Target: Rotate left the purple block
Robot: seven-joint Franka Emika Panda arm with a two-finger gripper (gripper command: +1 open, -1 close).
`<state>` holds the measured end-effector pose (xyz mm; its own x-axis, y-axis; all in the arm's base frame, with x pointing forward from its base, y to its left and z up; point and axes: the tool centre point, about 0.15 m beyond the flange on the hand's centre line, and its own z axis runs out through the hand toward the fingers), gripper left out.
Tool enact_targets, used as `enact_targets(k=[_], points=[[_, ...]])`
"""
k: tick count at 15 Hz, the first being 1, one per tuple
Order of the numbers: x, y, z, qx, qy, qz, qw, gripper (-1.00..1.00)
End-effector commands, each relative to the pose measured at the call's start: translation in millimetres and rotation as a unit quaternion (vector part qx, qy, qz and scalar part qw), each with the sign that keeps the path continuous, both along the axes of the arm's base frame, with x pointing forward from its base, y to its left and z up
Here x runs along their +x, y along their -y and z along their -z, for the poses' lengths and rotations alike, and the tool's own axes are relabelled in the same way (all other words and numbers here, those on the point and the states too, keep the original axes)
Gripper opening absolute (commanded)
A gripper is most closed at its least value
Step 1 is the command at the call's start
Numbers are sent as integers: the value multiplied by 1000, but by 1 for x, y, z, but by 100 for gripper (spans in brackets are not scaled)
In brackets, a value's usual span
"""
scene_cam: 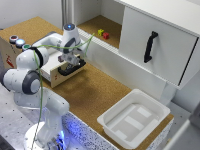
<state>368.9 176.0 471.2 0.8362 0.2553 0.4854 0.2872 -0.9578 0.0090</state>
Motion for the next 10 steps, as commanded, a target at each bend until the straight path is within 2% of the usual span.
enact_targets(k=[1,3,5,8,10], points=[[-29,-52,-13,-27,4,-3,1000,100],[-35,-70,-5,-10,-20,-2,1000,100],[-45,-94,14,23,-69,3,997,100],[-56,-118,38,21,-114,19,993,100],[-56,-129,54,3,-148,43,988,100]])
